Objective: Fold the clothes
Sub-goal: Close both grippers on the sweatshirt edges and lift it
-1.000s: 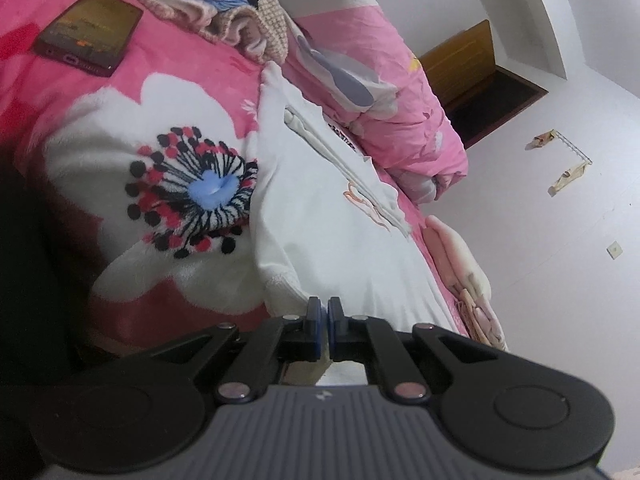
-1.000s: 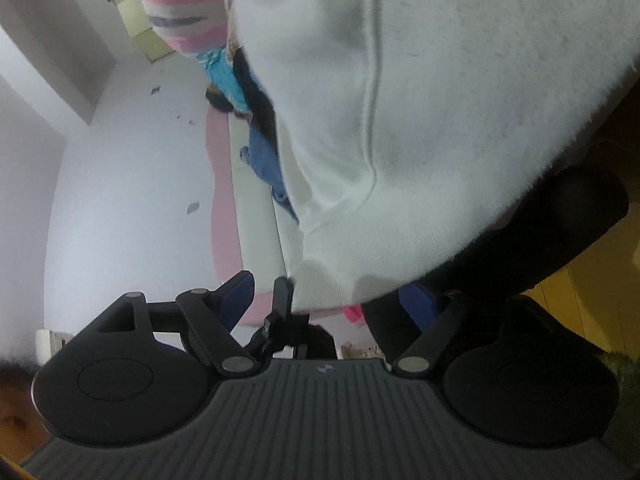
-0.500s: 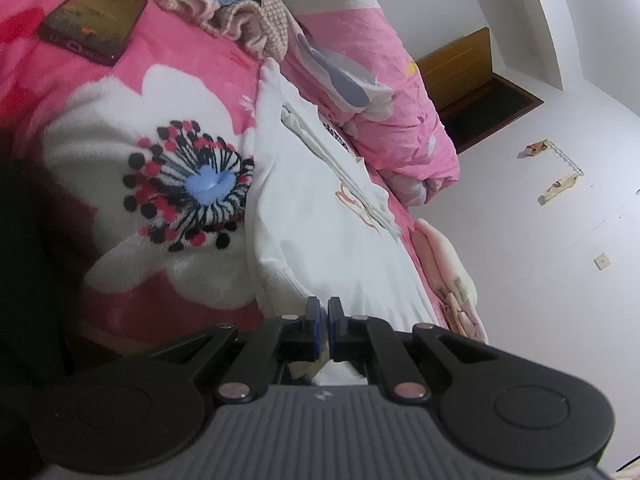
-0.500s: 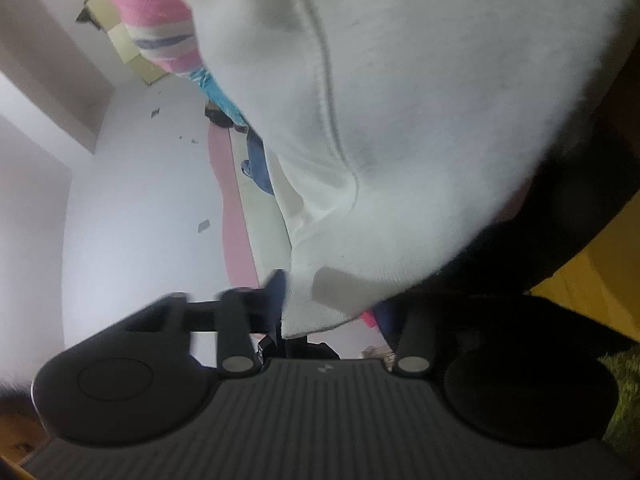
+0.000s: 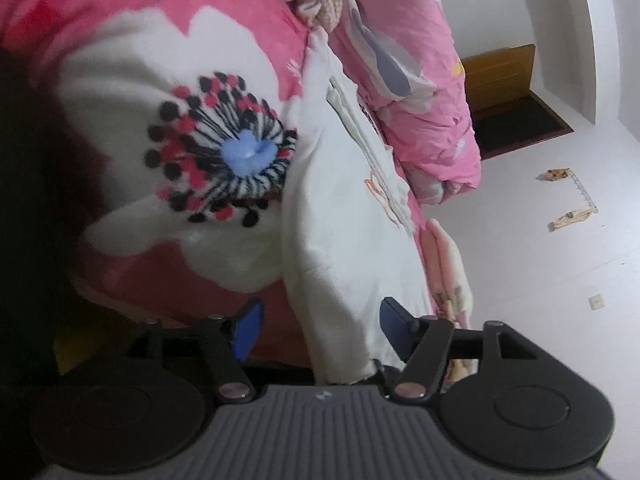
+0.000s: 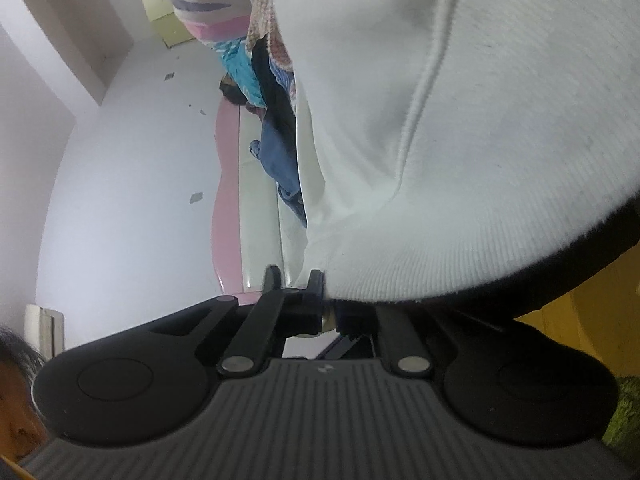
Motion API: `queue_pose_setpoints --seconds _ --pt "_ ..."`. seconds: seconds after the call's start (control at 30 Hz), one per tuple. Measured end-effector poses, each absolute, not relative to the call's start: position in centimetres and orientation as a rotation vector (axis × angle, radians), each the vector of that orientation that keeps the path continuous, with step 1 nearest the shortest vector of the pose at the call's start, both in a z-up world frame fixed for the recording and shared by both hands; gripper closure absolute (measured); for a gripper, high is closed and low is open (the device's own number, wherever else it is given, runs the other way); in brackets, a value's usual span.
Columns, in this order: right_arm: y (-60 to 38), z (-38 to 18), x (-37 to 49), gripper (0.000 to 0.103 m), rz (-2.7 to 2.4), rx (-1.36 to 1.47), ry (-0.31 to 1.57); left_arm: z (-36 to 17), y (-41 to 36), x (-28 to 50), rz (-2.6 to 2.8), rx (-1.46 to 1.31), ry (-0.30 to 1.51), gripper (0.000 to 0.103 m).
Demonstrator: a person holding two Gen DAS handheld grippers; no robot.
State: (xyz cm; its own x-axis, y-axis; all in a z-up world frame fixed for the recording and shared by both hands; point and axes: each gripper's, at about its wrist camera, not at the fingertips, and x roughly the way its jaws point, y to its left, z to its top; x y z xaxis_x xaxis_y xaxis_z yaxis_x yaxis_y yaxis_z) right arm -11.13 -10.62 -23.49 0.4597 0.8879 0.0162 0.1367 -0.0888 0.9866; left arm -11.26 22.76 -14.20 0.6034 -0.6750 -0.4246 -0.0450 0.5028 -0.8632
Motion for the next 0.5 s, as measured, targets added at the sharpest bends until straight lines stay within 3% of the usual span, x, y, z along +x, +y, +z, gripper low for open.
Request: queue_pose_setpoints --seconds 0.23,0.43,0.5 --pt "-10.7 -21.4 -10.7 0.099 0.840 1.444 0.913 -14.4 21.5 -9.3 -0.472 -0.953 0.892 0.033" --pt "-10.7 -19.4 -10.3 0.099 0.869 1.318 0.880 -15.3 20.7 -7.7 -0.531 -0.978 0.927 0.067" --pt "-10.7 -18.6 -10.1 0.099 0.876 1.259 0.864 -15.6 20.5 -7.3 -0.539 -0.984 0.943 0.083"
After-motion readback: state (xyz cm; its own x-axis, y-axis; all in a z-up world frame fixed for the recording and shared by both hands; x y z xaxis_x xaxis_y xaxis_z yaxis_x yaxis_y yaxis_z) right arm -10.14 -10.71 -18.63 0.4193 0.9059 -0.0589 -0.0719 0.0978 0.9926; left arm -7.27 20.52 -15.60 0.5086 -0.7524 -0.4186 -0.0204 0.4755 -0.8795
